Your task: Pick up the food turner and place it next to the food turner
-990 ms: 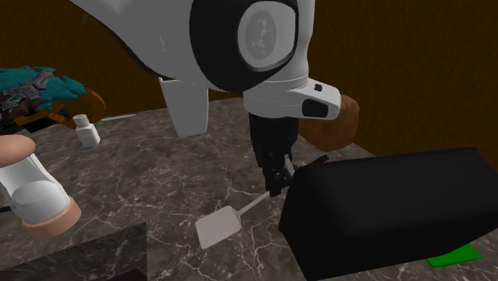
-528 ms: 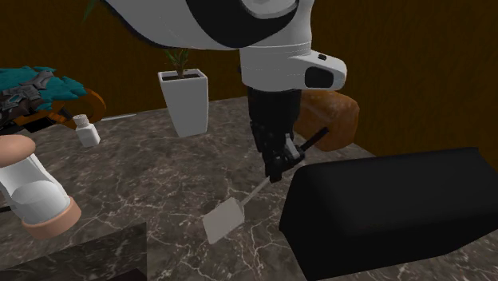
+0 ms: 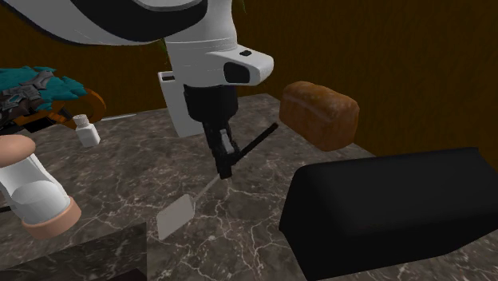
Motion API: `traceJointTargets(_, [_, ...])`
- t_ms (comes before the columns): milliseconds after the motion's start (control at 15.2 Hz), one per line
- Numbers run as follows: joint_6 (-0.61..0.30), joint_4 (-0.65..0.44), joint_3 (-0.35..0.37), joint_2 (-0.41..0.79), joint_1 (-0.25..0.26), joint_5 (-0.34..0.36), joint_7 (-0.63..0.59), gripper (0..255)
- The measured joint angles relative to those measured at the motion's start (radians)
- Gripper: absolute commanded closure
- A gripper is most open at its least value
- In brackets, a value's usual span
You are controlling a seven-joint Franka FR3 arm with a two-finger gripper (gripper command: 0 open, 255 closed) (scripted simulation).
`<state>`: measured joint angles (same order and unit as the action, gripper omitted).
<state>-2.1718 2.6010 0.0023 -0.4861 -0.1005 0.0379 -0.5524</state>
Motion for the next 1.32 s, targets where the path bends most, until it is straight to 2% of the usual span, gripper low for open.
traceJointTargets(528, [0.066,0.116,0.148,-0.179,0.112,-0.092,-0.183,255])
traceJointTargets(924, [0.117,0.131,0.264,-0.245,0.207,-0.177,-0.325,255])
traceJointTargets(1320, [0.137,0.123,0.401,-0.263,0.306,-0.273,-0.486,255])
